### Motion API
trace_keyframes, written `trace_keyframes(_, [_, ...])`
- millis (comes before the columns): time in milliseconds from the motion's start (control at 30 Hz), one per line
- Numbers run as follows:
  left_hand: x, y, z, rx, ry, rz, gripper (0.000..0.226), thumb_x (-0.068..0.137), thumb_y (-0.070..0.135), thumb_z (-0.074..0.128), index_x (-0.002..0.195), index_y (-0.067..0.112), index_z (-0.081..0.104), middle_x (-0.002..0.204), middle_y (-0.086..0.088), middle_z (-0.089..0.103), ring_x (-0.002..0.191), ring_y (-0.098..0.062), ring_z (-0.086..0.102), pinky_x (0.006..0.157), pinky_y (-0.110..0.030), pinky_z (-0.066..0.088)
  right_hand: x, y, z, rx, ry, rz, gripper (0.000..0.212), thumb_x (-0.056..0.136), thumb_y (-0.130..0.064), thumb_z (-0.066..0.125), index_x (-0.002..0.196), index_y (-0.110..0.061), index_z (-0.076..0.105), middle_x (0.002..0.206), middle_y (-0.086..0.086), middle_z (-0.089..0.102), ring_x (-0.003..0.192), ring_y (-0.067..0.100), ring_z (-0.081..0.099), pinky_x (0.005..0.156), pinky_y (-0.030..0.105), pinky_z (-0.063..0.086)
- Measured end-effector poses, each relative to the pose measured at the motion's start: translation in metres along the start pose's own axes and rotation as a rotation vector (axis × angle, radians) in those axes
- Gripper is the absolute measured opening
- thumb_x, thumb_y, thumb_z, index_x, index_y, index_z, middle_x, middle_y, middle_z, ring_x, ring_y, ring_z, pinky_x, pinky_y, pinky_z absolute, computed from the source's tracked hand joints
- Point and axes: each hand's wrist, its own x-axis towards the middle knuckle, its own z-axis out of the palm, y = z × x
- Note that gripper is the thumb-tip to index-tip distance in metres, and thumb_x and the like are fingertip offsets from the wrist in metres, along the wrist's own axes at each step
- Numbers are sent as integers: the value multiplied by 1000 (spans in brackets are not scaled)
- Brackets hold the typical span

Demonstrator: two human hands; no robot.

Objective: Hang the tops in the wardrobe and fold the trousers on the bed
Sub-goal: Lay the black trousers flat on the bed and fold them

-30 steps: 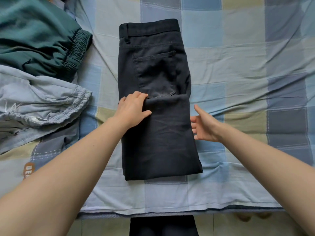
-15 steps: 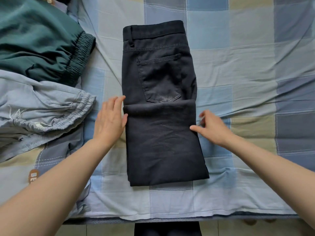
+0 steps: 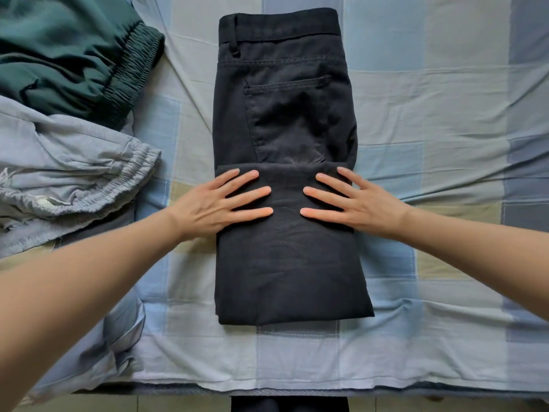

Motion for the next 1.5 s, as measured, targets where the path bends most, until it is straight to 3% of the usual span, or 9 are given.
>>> trace_keyframes(433, [-13, 5, -34, -270, -231, 83, 82, 89, 14, 33, 149, 53, -7, 164, 7, 3, 149, -41, -6, 121, -53, 2, -15, 1, -38, 273, -57, -32, 56, 93, -6, 37, 147, -21, 38, 149, 5, 43, 137, 33, 39, 110, 56, 32])
trace_keyframes(533, [-25, 34, -52, -559, -376, 110, 82, 96, 21, 43, 145, 59, -11, 162, 19, -5, 149, -25, -17, 123, -42, -4, -32, -25, -48, 567, -280, -101, 62, 100, -17, 39, 152, -36, 12, 159, -7, 19, 148, 20, 14, 120, 45, 12])
trace_keyframes(633, [-41, 57, -63, -890, -328, 74, 65, 100, 40, 43, 147, 59, 2, 159, 26, 14, 149, -3, 4, 121, -22, 8, -50, -44, -60, 1141, -338, 66, 58, 97, -22, 52, 147, -41, 29, 154, -16, 30, 142, 1, 20, 117, 23, 19])
trace_keyframes(800, [-50, 55, -68, -1800, -76, -740, 27, 97, 32, 51, 113, 43, 69, 112, 18, 70, 102, 2, 64, 87, -18, 49, -46, -43, -54, 1769, -342, 938, 20, 97, -14, 54, 115, -14, 63, 95, -11, 66, 95, 3, 59, 67, 7, 46])
trace_keyframes(933, [-28, 66, -65, -1934, 68, -1252, 42, 100, 47, 43, 113, 18, 70, 98, 5, 76, 90, -8, 71, 76, -23, 54, -16, -55, -57, 2010, -222, 1445, 48, 97, -57, 34, 121, -25, 60, 116, -7, 65, 104, 10, 61, 79, 30, 55])
trace_keyframes(1067, [-14, 94, -70, -1698, 315, -1378, 20, 97, 20, 58, 116, 16, 63, 101, 17, 72, 98, 2, 65, 79, -7, 49, -4, -64, -62, 1861, 7, 1521, 52, 99, -51, 33, 132, -16, 52, 131, 1, 56, 123, 21, 51, 106, 44, 40])
trace_keyframes(1233, [-19, 124, -83, -1746, 392, -1403, 19, 96, 14, 59, 113, 17, 67, 103, 17, 71, 99, 4, 63, 86, -10, 47, -25, -85, -68, 1613, 196, 1425, 22, 98, -40, 46, 113, -27, 54, 103, -19, 60, 105, 10, 55, 89, 30, 41])
trace_keyframes(1367, [-26, 149, -74, -1628, 153, -1480, 10, 93, 18, 64, 84, 16, 66, 98, 0, 51, 91, -19, 54, 79, -10, 38, -38, -94, -65, 1592, 59, 1442, 27, 97, -40, 48, 94, -15, 57, 89, -5, 60, 92, 22, 57, 75, 33, 42])
trace_keyframes(1500, [-15, 140, -70, -1683, 233, -1580, 20, 90, 14, 66, 107, 20, 56, 108, 10, 58, 100, -4, 59, 77, -14, 42, -34, -93, -68, 1213, 36, 1514, 52, 95, -36, 52, 140, -15, 38, 133, 12, 44, 122, 33, 40, 102, 41, 32])
